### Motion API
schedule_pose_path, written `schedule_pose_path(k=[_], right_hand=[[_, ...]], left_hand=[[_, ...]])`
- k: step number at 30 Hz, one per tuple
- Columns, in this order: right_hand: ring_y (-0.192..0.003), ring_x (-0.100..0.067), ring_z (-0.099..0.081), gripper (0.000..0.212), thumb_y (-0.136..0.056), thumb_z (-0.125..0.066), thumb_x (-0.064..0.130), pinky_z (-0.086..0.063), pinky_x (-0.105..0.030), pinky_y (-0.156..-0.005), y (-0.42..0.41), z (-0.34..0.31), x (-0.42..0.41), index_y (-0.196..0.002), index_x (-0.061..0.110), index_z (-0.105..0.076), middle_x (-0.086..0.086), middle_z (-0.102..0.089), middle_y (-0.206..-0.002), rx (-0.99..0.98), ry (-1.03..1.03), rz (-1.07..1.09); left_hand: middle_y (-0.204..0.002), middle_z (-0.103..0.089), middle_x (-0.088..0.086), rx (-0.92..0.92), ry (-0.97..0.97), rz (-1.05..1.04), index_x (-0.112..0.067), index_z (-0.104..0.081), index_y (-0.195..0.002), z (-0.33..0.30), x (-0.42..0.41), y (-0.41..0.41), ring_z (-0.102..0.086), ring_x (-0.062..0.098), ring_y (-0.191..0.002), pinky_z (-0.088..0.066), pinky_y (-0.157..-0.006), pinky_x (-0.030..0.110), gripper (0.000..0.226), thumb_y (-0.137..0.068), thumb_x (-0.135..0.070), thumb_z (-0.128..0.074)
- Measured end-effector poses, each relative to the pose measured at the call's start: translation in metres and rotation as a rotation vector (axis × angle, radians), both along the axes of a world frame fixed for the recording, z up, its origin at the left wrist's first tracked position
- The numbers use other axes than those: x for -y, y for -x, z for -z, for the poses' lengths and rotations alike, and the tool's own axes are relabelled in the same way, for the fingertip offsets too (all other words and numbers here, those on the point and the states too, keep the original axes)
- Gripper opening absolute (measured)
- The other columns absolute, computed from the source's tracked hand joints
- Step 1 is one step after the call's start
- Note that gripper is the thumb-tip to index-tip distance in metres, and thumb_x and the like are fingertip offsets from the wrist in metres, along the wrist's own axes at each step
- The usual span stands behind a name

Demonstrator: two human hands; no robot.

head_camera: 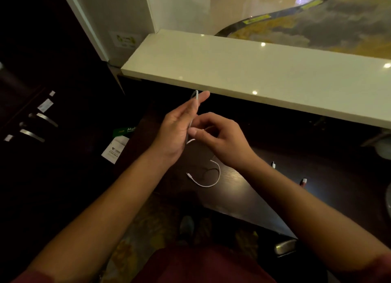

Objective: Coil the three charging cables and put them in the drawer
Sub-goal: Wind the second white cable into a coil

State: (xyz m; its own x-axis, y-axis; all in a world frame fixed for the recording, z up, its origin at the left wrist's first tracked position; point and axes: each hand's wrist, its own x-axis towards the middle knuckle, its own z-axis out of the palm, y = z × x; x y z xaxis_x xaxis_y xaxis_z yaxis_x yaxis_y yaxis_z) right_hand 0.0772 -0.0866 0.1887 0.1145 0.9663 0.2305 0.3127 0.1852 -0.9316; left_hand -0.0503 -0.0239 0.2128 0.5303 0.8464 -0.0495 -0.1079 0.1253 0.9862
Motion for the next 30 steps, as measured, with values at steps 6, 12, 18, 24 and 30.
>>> schedule_pose_path(k=[6, 12, 18, 24, 30], right_hand=[[-0.079, -0.039, -0.065, 0.014, -0.095, -0.069, 0.017, -0.054, -0.057, -0.076, -0.005, -0.011, 0.019, -0.097, 0.003, -0.069, -0.020, -0.068, -0.084, -0.068, -0.008, -0.003], [-0.056, -0.025, -0.055, 0.008, -0.095, -0.050, 0.006, -0.045, -0.036, -0.060, -0.017, -0.060, 0.036, -0.088, 0.005, -0.051, -0.012, -0.060, -0.063, -0.258, 0.028, 0.000], [-0.044, -0.017, -0.030, 0.019, -0.100, -0.042, 0.013, -0.021, -0.029, -0.043, -0.006, -0.101, 0.046, -0.101, 0.010, -0.062, -0.006, -0.040, -0.054, -0.316, -0.047, -0.021], [-0.041, -0.012, -0.022, 0.025, -0.105, -0.036, 0.014, -0.013, -0.029, -0.045, -0.011, -0.112, 0.045, -0.104, 0.013, -0.061, 0.002, -0.038, -0.053, -0.477, -0.194, 0.198], [-0.048, -0.014, -0.040, 0.023, -0.104, -0.043, 0.015, -0.028, -0.025, -0.047, -0.053, -0.079, 0.037, -0.099, 0.014, -0.066, -0.001, -0.052, -0.060, -0.408, -0.041, 0.619]], left_hand=[[-0.147, -0.057, 0.009, 0.106, 0.011, 0.138, -0.021, -0.058, -0.134, 0.006, 0.014, 0.003, -0.051, 0.018, -0.139, -0.041, -0.115, 0.035, 0.037, -0.107, -0.031, -0.036], [-0.125, -0.061, 0.006, -0.322, -0.701, -0.213, -0.013, -0.063, -0.119, 0.025, -0.019, 0.027, -0.060, 0.016, -0.117, -0.050, -0.102, 0.039, 0.036, -0.091, -0.031, -0.071], [-0.146, -0.049, -0.020, -0.307, -0.717, 0.193, -0.015, -0.056, -0.142, 0.040, -0.046, 0.029, -0.035, -0.005, -0.144, -0.028, -0.120, 0.024, 0.048, -0.097, -0.031, -0.058], [-0.126, -0.071, -0.006, -0.264, -0.564, 0.437, -0.016, -0.070, -0.125, 0.053, -0.062, 0.033, -0.057, 0.001, -0.128, -0.040, -0.115, 0.030, 0.030, -0.102, -0.010, -0.051], [-0.054, -0.062, -0.007, -0.214, -0.406, 0.465, -0.024, -0.062, -0.128, 0.049, -0.061, 0.036, -0.070, 0.049, -0.087, -0.049, -0.083, 0.065, 0.031, -0.108, -0.021, -0.039]])
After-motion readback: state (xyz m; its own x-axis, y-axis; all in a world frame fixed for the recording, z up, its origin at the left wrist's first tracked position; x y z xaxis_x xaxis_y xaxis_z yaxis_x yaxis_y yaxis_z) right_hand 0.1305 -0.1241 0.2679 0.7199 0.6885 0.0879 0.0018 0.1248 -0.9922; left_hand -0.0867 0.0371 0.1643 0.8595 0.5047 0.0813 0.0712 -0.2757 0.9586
